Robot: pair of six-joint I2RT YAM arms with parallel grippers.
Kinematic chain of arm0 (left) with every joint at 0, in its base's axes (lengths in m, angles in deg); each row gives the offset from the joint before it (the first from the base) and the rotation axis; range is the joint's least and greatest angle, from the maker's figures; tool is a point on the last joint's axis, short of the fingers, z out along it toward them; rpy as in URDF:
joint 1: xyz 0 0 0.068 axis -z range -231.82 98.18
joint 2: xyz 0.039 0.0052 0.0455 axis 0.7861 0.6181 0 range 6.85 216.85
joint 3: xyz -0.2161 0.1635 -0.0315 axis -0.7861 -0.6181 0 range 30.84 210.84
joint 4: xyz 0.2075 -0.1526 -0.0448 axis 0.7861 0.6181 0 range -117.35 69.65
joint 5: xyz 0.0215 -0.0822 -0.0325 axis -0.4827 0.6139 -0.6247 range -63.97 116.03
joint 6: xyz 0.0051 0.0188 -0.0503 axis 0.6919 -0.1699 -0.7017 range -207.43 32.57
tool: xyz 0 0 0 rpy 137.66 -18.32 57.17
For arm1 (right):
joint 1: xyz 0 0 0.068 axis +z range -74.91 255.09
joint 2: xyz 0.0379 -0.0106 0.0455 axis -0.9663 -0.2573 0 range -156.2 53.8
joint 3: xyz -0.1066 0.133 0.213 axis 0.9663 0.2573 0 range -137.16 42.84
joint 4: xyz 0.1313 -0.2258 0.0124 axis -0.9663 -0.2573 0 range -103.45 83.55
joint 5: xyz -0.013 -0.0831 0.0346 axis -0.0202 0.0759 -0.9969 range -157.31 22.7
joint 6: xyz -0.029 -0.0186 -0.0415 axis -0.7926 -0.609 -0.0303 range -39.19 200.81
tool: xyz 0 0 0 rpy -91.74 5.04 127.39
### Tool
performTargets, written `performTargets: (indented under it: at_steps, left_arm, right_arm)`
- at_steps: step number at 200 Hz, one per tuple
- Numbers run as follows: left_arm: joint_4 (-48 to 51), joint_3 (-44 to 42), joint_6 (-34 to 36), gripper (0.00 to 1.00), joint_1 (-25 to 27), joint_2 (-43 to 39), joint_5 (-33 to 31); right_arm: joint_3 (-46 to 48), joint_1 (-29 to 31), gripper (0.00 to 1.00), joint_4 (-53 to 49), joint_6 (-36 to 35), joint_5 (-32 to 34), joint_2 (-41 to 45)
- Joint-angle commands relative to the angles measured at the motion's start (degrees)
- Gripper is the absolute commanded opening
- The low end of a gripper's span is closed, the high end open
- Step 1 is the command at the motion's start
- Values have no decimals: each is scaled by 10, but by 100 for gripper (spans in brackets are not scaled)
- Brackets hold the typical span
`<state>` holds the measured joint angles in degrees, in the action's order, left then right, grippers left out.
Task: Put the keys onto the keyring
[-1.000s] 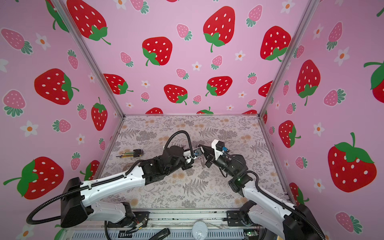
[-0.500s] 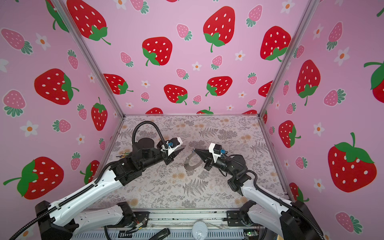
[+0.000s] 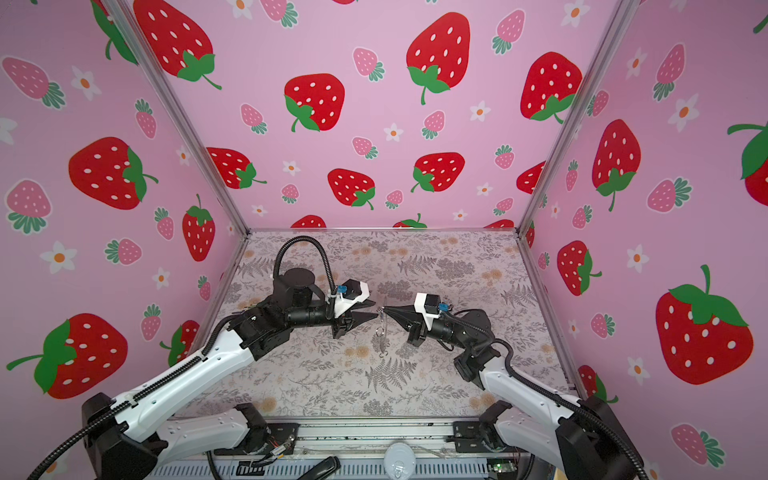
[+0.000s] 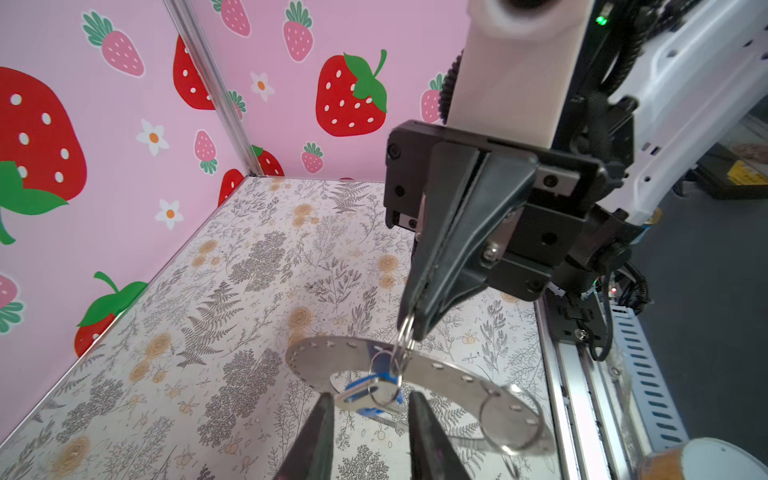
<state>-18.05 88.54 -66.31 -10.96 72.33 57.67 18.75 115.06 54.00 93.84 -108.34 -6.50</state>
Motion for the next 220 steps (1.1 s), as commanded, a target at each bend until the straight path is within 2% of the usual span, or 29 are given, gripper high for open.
performTargets:
  at_steps: [1, 76, 123, 128, 137, 156, 181, 220]
  left_arm:
    - [-2, 28, -2, 32, -3, 0, 44]
    - [-13, 32, -10, 21, -2, 12, 46]
    - [-12, 35, -6, 7, -2, 16, 50]
    - [-10, 36, -4, 0, -1, 16, 51]
    - [-4, 40, 0, 0, -2, 18, 50]
    - [19, 51, 10, 0, -2, 18, 47]
    - [96, 97, 31, 0, 0, 31, 26]
    - [260, 197, 85, 0, 11, 74, -31]
  right_arm:
    - [-22, -1, 0, 34, 12, -15, -3]
    - [-22, -1, 0, 33, 11, -24, -8]
    - [-23, 0, 0, 31, 10, -23, -10]
    - [-22, 0, 0, 30, 10, -22, -10]
    - [-23, 0, 0, 26, 10, -20, -11]
    - [-25, 0, 16, -2, -10, -9, -4]
    - [-30, 0, 28, -63, -67, 13, 27]
    - [-70, 0, 31, -210, -174, 11, 70]
